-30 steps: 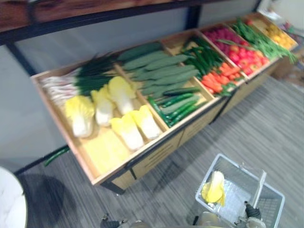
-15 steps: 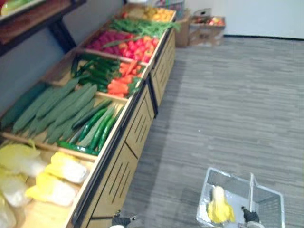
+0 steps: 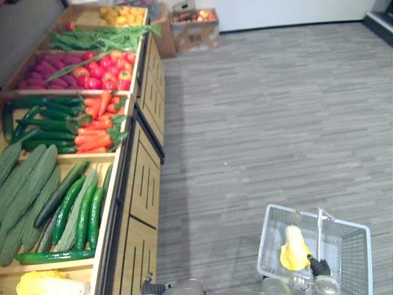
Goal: Pick vegetable in the basket
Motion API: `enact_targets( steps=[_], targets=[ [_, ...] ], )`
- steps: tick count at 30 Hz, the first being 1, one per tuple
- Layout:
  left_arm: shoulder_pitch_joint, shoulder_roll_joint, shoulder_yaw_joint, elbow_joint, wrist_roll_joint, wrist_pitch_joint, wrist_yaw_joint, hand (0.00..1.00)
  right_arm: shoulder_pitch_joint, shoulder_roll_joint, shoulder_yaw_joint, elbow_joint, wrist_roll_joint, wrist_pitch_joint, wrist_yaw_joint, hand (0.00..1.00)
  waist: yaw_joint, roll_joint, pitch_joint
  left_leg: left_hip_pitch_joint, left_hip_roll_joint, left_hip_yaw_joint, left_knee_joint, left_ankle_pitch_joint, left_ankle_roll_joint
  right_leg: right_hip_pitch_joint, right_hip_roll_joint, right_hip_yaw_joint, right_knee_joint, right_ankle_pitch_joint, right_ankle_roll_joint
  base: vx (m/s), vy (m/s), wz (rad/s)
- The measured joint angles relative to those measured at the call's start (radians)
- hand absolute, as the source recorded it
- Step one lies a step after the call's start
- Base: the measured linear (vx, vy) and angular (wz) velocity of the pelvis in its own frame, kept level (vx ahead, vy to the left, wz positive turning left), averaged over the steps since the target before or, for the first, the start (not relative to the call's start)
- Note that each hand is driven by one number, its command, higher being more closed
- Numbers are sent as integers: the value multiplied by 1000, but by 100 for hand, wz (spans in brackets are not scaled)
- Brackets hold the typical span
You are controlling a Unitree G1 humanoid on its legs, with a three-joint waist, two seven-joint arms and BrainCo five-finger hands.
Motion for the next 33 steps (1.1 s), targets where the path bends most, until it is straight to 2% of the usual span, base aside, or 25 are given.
enact_targets(
  steps=[1, 3, 9, 13, 22, 25, 33],
  targets=[
    [-1, 1, -5, 1, 0, 1, 0, 0, 1, 0, -14, 0, 0, -1, 0, 100, -8, 3, -1, 11, -2, 1, -30, 1, 1, 3, -1, -16, 0, 2, 4, 2, 55, 41],
    [0, -1, -24, 2, 1, 1, 0, 0, 0, -2, -23, 2, 0, 0, -1, 100, -7, 24, -2, 47, -1, -2, -120, 9, 12, 10, 12, -44, 0, 2, 4, 3, 27, 36],
    [6, -5, -40, 6, 2, 0, -1, 0, 0, 4, -21, 2, 0, 2, 3, 100, -9, 36, -8, 83, 5, -4, -192, 19, 21, 18, 23, -59, 1, 3, 5, -24, -15, 7],
    [11, 3, -57, 18, 2, 0, -2, 0, 0, 20, -21, 2, 0, 5, 4, 100, -8, 22, -20, 90, 3, 0, -208, 19, 22, 16, 23, -55, 1, 6, 9, -19, 3, -3],
    [15, 5, -56, 19, 1, -1, -9, 0, 0, 21, -20, 5, 1, 12, 28, 100, 8, 10, -29, 117, 2, 31, -231, 19, 22, 11, 26, -31, 4, 7, 12, 21, 4, -10],
    [15, 7, -58, 18, 1, -2, -10, 0, -3, 23, -20, 2, 1, 11, 30, 100, 12, 7, -29, 119, 5, 54, -228, 19, 22, -25, 28, -18, 48, 7, 11, 10, 4, -23],
    [15, 36, -60, 16, 0, -8, -17, 0, -2, 67, -30, 2, 1, 9, 34, 100, 15, -39, -33, 116, 4, 57, -203, 9, 27, -40, 20, -36, 81, 2, 6, -53, -11, -4]
  ],
)
